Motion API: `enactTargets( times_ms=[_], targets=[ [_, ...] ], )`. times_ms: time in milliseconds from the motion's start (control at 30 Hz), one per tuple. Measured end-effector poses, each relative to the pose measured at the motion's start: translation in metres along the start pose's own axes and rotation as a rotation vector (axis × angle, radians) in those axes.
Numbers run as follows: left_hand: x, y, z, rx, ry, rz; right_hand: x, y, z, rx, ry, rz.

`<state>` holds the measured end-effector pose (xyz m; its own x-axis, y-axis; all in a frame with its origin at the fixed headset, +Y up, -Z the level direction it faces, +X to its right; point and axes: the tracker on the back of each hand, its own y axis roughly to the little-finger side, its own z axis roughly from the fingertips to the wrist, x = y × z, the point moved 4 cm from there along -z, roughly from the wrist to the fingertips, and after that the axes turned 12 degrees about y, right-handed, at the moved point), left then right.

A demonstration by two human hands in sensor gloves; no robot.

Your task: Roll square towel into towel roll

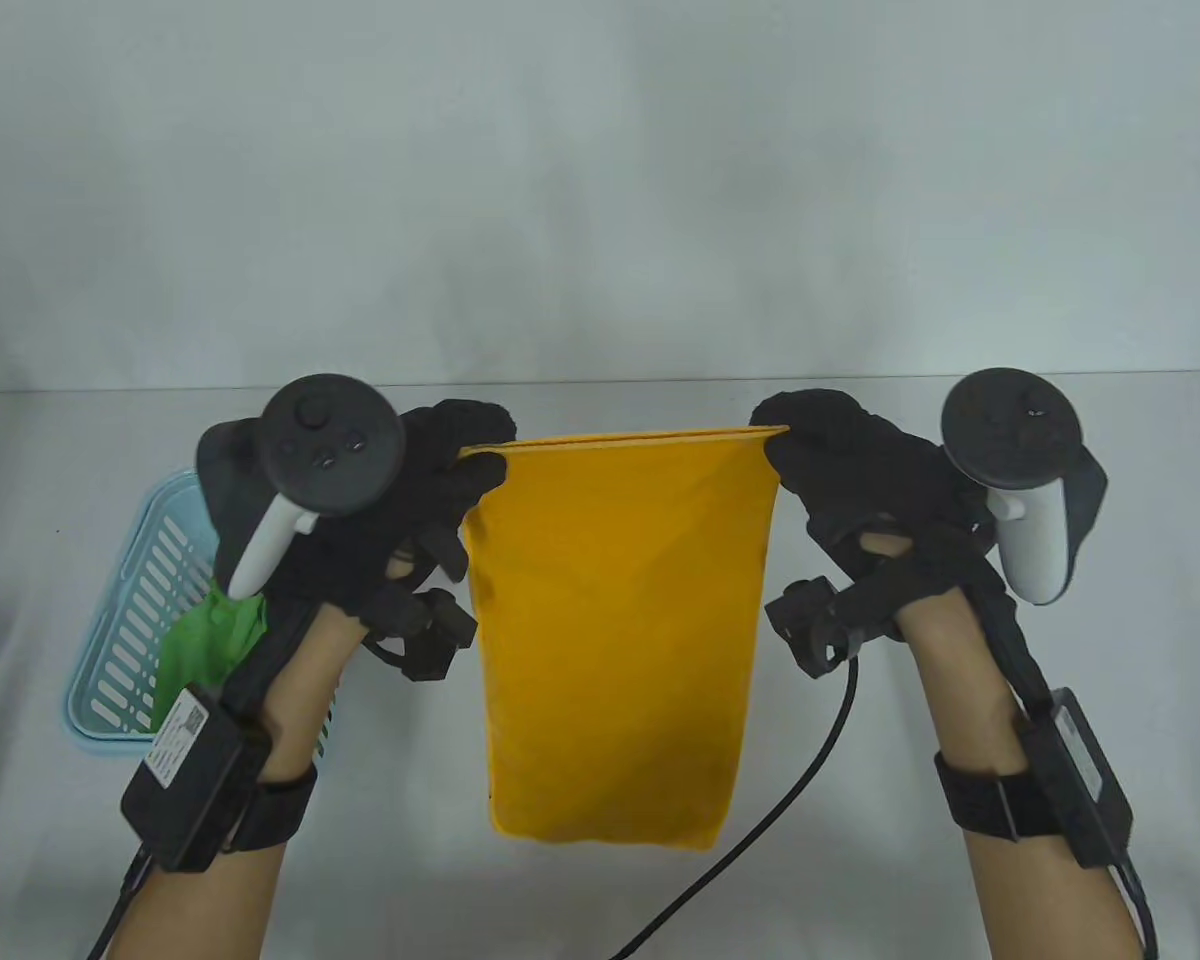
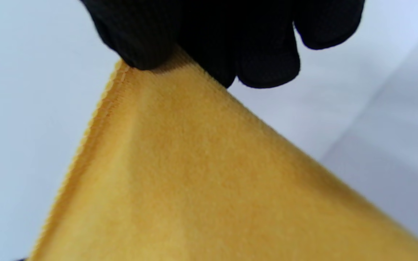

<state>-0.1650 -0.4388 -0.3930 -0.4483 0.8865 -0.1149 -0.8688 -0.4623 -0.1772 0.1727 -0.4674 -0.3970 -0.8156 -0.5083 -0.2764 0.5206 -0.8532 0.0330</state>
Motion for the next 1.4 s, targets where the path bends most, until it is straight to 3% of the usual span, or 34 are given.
enactTargets(
  times_ms=[133,300,400,467,533,767,1133,1400],
  targets=[
    [-0.031,0.016,-0.043,0.145,0.047,-0.082,0.028,0.029,-0.032,0.089,0.075,0.108],
    [0.010,-0.006,-0.042,0.071,-0.137,0.003,0.000,-0.006,-0.045,0.026,0.173,-0.043],
    [0.014,-0.013,-0.040,0.049,-0.130,-0.005,-0.009,-0.013,-0.046,0.002,0.193,-0.032],
    [0.000,-0.010,-0.044,0.073,-0.102,-0.048,-0.001,-0.001,-0.047,0.012,0.173,0.032],
    [-0.029,0.001,-0.051,0.111,-0.045,-0.092,0.018,0.027,-0.045,0.044,0.142,0.106],
    [-0.106,0.039,-0.048,0.158,0.077,-0.127,0.061,0.101,-0.023,0.115,0.016,0.108],
    [-0.207,0.083,0.012,0.084,0.354,-0.141,0.102,0.180,0.049,0.103,-0.283,0.193],
    [-0.254,0.096,0.039,0.067,0.497,-0.120,0.116,0.215,0.078,0.135,-0.381,0.238]
  ],
)
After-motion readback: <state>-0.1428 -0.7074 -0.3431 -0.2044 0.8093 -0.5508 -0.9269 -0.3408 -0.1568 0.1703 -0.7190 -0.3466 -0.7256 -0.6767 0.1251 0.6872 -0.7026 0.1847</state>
